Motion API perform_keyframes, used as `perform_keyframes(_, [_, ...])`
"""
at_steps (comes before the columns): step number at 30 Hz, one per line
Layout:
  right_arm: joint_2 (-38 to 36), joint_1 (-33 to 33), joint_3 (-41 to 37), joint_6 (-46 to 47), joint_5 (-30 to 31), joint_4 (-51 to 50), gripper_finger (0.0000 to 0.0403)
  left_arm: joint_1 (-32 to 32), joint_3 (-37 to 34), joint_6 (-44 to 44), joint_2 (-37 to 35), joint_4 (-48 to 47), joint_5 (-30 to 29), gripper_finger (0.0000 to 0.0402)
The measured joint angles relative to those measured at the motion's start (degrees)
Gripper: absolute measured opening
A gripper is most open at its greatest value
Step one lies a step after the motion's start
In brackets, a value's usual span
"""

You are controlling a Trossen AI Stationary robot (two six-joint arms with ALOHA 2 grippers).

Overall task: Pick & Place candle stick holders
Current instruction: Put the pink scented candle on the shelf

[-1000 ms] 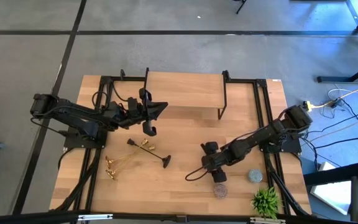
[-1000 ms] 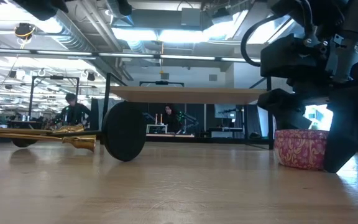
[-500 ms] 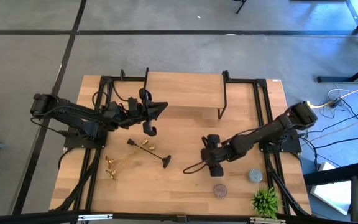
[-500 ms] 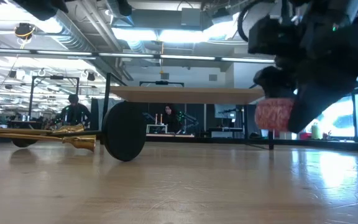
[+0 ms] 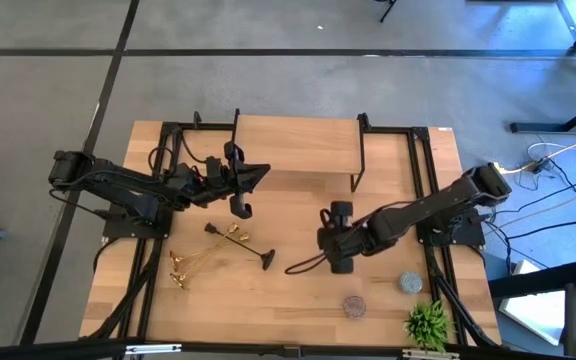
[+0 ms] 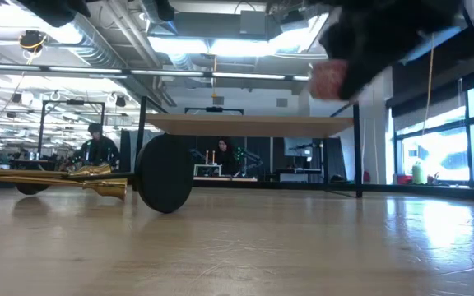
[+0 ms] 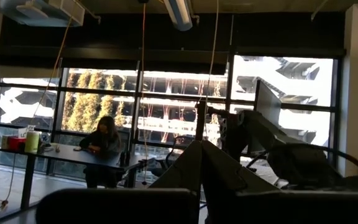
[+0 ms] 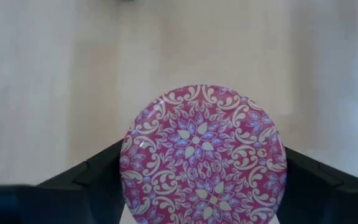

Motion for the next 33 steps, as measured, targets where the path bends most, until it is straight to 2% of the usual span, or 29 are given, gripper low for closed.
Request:
perform_keyframes(8, [-0.72, -5.19, 7.1, -5.98, 9.6, -5.33, 0.0307, 0.0, 0.0, -0.11, 0.0, -0.01, 0.02, 0.0004])
perform_keyframes(19, [-7.26, -19.84, 8.13, -18.41, 9.79, -4.62, 0.0307, 0.0, 0.0, -0.52, -0.01, -0.05, 0.22, 0.0004])
perform_keyframes(22, [-9.97, -25.39, 8.13, -20.94, 7.38, -3.72, 0.0307, 0.0, 0.0, -0.52, 0.0, -0.05, 0.22, 0.0004])
perform_keyframes(27, [-12.49, -36.36, 8.17, -21.33, -3.11, -0.65, 0.0307, 0.0, 0.0, -0.52, -0.01, -0.09, 0.22, 0.0004])
perform_keyframes(31, [-12.1, -42.86, 8.19, -21.2, -4.39, -0.71, 0.0307, 0.01, 0.0, -0.52, 0.0, -0.07, 0.2, 0.0004])
perform_keyframes(33, [-11.24, -45.48, 8.19, -19.58, -7.27, -1.12, 0.0307, 0.0, 0.0, -0.52, 0.0, -0.07, -0.07, 0.0004])
